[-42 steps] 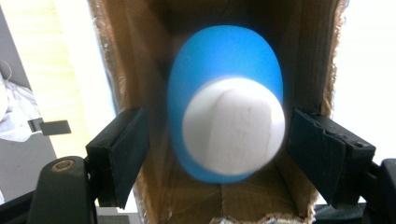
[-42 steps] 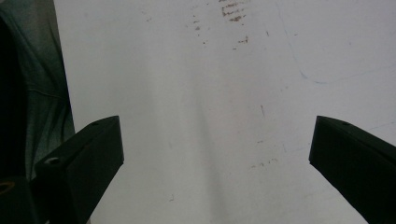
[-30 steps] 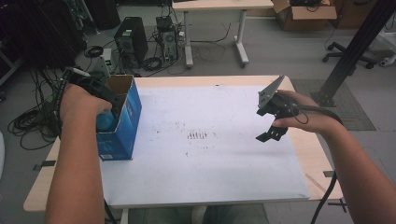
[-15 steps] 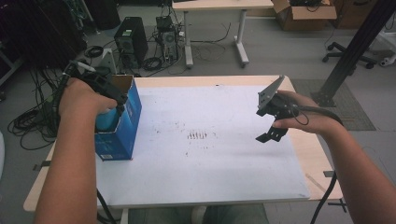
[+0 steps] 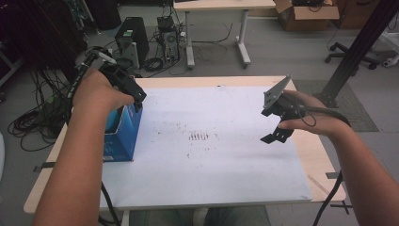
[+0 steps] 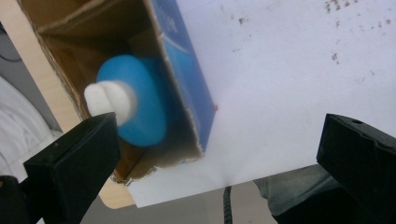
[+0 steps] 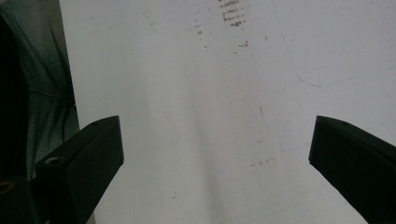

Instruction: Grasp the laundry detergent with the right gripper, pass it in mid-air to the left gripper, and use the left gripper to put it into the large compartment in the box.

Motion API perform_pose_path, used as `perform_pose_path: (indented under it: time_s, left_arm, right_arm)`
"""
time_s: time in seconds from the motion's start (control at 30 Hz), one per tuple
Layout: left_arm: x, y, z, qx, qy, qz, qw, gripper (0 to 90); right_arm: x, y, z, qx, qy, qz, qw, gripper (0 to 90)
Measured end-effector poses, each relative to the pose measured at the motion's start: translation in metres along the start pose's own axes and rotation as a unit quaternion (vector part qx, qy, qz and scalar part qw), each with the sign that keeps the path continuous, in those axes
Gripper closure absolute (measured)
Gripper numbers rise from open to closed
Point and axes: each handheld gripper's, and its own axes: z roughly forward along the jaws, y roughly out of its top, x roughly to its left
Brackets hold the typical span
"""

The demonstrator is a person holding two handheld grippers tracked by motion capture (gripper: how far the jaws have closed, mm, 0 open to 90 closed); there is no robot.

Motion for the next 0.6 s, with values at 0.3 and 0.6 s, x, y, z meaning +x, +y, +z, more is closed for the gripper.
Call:
perform_pose_path:
  time_s: [0.3,0.6]
  left_arm:
    - [-0.03,0.013,-0.032,-0.023,-0.006,0.064,0.9976,0.2]
    - [-0.075,0.021,-0.051,-0.041,-0.008,0.171,0.9844,0.2]
  right_arm:
    - [0.001,-0.003,-0.004,0.004,-0.001,0.004,1.0,3.2]
    - [-0.002,0.001,-0.006,0.007,-0.002,0.002,1.0,3.2]
